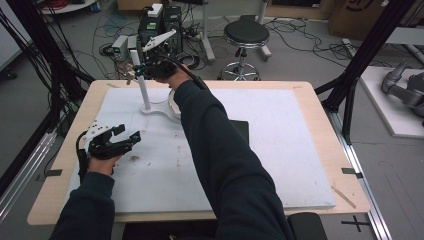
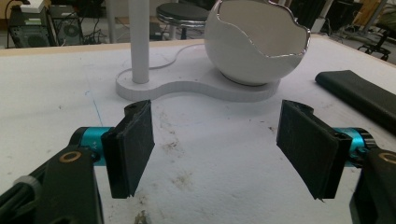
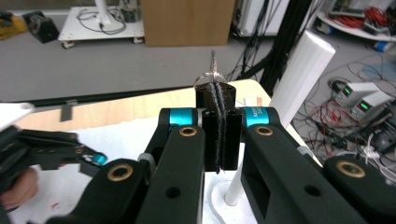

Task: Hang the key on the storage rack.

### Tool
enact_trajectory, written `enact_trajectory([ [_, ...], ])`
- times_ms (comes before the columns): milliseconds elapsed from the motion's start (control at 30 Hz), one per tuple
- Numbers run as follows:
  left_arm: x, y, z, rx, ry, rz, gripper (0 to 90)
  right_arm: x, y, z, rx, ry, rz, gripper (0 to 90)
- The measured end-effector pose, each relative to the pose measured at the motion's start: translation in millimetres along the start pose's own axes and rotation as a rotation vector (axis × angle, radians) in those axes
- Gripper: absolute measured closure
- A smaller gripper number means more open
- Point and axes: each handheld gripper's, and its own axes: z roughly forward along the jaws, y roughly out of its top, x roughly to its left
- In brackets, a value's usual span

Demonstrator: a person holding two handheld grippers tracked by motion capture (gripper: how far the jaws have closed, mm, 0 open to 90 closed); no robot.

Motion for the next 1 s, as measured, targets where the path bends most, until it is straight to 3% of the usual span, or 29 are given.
enact_trajectory([
  [200,0.6,-0.2,0.1,-0.001,-0.003,-0.002,27.3,-7.1,-4.3,1.0,0.024,-0.024,0.024,90.0],
  [400,0.5,-0.3,0.4,-0.001,-0.002,-0.003,27.6,-8.3,-8.3,0.5,0.051,-0.027,0.018,90.0],
  [700,0.7,-0.3,0.3,0.001,-0.003,-0.004,27.6,-10.4,-17.9,6.3,0.116,-0.094,0.017,89.2],
  [733,0.7,-0.3,0.4,0.001,-0.004,-0.003,27.6,-11.4,-19.8,5.5,0.112,-0.091,0.035,86.2],
  [767,0.8,-0.4,0.4,0.002,-0.004,-0.004,27.6,-12.3,-23.4,2.3,0.096,-0.095,0.052,77.6],
  [833,0.8,-0.4,0.4,0.001,-0.004,-0.004,27.6,-12.6,-26.0,-0.8,0.09,-0.104,0.056,74.2],
  [933,0.7,-0.4,0.6,0.001,-0.004,-0.004,27.6,-14.2,-42.3,-23.9,0.082,-0.14,0.067,60.9],
  [1000,0.5,-0.6,0.8,0.001,-0.005,-0.008,27.6,-15.0,-47.9,-32.0,0.077,-0.156,0.066,58.0],
])
